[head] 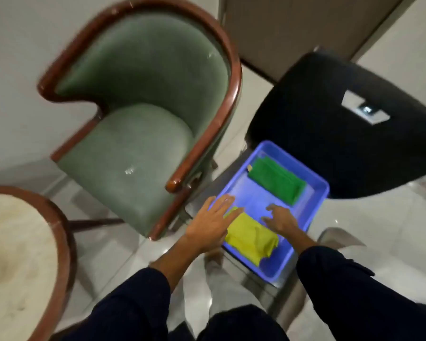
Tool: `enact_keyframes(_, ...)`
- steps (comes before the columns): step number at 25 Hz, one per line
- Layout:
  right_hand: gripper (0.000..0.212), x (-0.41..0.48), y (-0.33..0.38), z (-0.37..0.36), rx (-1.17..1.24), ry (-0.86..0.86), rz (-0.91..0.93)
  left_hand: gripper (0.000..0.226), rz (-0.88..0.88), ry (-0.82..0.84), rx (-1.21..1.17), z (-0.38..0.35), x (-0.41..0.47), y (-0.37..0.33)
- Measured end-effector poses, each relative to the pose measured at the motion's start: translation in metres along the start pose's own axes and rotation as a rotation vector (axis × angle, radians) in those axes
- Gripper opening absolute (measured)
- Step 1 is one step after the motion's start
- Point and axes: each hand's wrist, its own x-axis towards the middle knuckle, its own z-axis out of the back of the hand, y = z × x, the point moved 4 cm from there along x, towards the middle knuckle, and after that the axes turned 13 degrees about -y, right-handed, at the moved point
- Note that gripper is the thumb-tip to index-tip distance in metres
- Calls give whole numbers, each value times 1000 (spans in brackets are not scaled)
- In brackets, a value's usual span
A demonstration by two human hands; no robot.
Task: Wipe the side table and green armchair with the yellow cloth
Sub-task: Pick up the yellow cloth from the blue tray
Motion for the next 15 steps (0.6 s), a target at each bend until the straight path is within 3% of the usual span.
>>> enact_keyframes(1,52,-1,-11,-20,-62,87,5,66,91,172,-29,-22,-8,-8)
enact_keyframes(3,57,-4,-20,-47,-113,166,-3,63,154,262,-98,-49,-28,-23)
enact_keyframes(6,47,-15,-22,-60,-174,207,-53,55,96,195,-133,-51,-61,-36)
enact_keyframes(8,32,-17,-14,-55,-251,226,38,49,90,101,-51,-40,-64,-29)
enact_keyframes(11,29,-26,18,-29,-261,176,311,55,247,199,-130,-31,-56,-7)
enact_keyframes(15,24,-57,88,32,-304,-15,886,79,334,100,-214,-19,-33,10)
